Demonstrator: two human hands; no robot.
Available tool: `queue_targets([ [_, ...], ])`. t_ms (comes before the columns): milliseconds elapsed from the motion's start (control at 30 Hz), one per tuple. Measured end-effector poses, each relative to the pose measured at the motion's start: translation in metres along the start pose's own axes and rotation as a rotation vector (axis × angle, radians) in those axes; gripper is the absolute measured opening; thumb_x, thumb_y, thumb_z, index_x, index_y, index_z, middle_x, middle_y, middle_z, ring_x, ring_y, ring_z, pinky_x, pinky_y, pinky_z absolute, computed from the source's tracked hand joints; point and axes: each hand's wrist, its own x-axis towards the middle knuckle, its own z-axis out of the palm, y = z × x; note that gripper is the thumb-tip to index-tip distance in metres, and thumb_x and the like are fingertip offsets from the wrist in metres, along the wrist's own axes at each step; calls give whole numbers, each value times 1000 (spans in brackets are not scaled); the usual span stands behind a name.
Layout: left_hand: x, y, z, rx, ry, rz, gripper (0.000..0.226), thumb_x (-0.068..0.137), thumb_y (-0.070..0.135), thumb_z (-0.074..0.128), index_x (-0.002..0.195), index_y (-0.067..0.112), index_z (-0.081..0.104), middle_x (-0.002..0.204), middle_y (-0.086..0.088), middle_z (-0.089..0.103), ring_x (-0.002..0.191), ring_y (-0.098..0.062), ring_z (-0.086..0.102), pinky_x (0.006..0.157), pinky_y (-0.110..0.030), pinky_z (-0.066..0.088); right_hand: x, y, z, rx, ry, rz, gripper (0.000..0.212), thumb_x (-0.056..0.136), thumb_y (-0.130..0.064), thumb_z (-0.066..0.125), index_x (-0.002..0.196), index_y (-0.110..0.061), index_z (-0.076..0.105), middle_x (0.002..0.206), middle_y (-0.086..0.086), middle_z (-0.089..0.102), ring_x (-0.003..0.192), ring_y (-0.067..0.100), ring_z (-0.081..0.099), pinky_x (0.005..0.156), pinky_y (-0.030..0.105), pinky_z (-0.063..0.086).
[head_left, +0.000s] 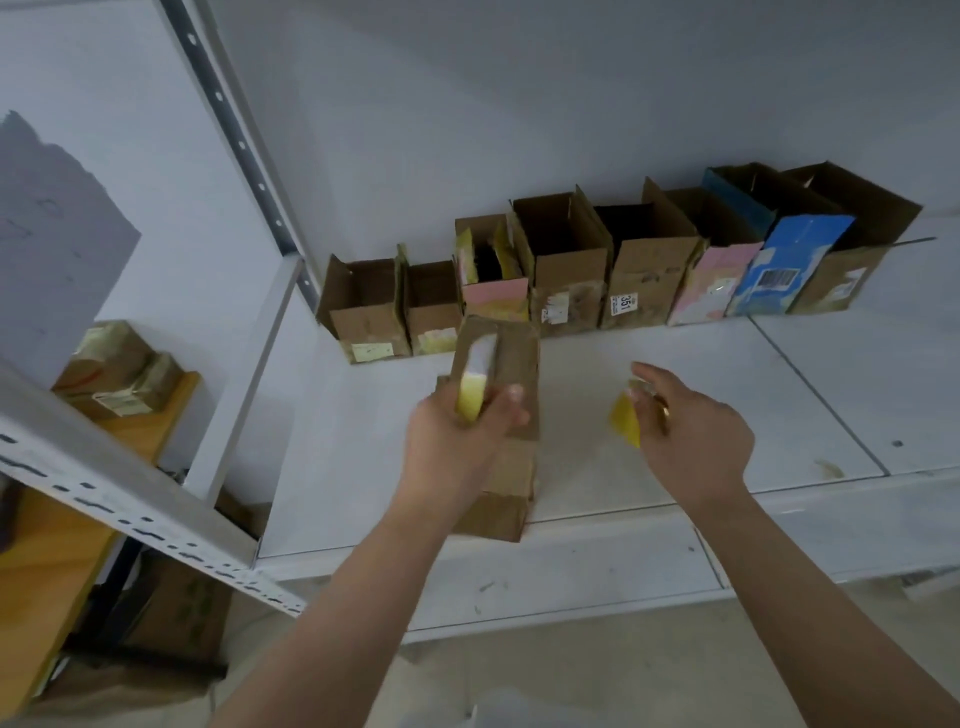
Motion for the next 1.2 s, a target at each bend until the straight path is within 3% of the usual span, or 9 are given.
queue_targets([
  [133, 22, -57, -62, 280, 278, -120, 31, 93, 48, 54, 85, 19, 56, 70, 0, 60, 69, -20, 60, 59, -32, 44, -15, 22, 20, -43, -148, 21, 27, 88, -14, 67, 115, -11, 70, 91, 20, 72, 84, 40, 65, 79, 42, 44],
  [233, 25, -110, -80, 541, 199, -286, 30, 97, 41, 49, 95, 11, 52, 83, -6, 61, 81, -30, 58, 68, -36, 42, -29, 25, 38, -98, -293, 49, 28, 89, -14, 65, 116, -12, 67, 97, 13, 72, 92, 36, 64, 95, 42, 39],
  [333, 18, -133, -84, 730, 45, -383, 42, 94, 44, 55, 118, 10, 52, 110, -12, 64, 93, -30, 56, 77, -36, 44, -25, 21, 38, -118, -344, 104, 34, 89, -21, 66, 122, -12, 63, 108, 13, 69, 103, 35, 61, 97, 39, 37],
  [433, 19, -119, -85, 840, 118, -136, 52, 91, 46, 60, 132, 15, 52, 129, -12, 55, 116, -31, 50, 94, -42, 44, -15, 1, 26, 0, -158, 57, 38, 87, -22, 71, 121, -6, 65, 113, 18, 66, 103, 42, 57, 87, 44, 44],
  [500, 21, -91, -78, 545, 194, 187, 34, 92, 36, 63, 123, 22, 61, 124, -2, 56, 115, -23, 53, 93, -38, 49, -12, -25, 16, 175, -23, -66, 32, 90, -27, 66, 116, -9, 69, 105, 12, 67, 96, 36, 56, 81, 41, 48],
  [600, 34, -54, -58, 274, 43, 481, 17, 91, 27, 65, 106, 28, 72, 114, 10, 63, 109, -4, 56, 88, -18, 47, -8, -61, 14, 348, -59, -232, 31, 92, -33, 57, 107, -11, 74, 95, 5, 64, 91, 24, 52, 77, 29, 41],
  [733, 47, -51, -44, 379, -217, 486, 15, 80, 25, 77, 93, 19, 79, 107, 4, 71, 109, -7, 56, 94, -26, 45, -18, -79, 28, 423, -188, -196, 16, 84, -22, 73, 92, -9, 79, 93, 8, 64, 91, 30, 55, 77, 27, 41],
  [933, 50, -75, -46, 349, -202, 566, 23, 71, 29, 79, 90, 15, 79, 105, 3, 72, 113, -15, 56, 98, -14, 40, -25, -76, 39, 390, -119, -370, 34, 79, -39, 69, 87, -7, 78, 91, 11, 62, 79, 30, 57, 64, 41, 51],
  [1200, 50, -94, -48, 339, -206, 693, 28, 74, 9, 78, 103, 8, 75, 116, -4, 69, 122, -24, 54, 106, -23, 40, -36, -65, 51, 317, -44, -449, 23, 79, -14, 77, 99, -3, 75, 97, 18, 63, 86, 34, 63, 69, 44, 55],
])
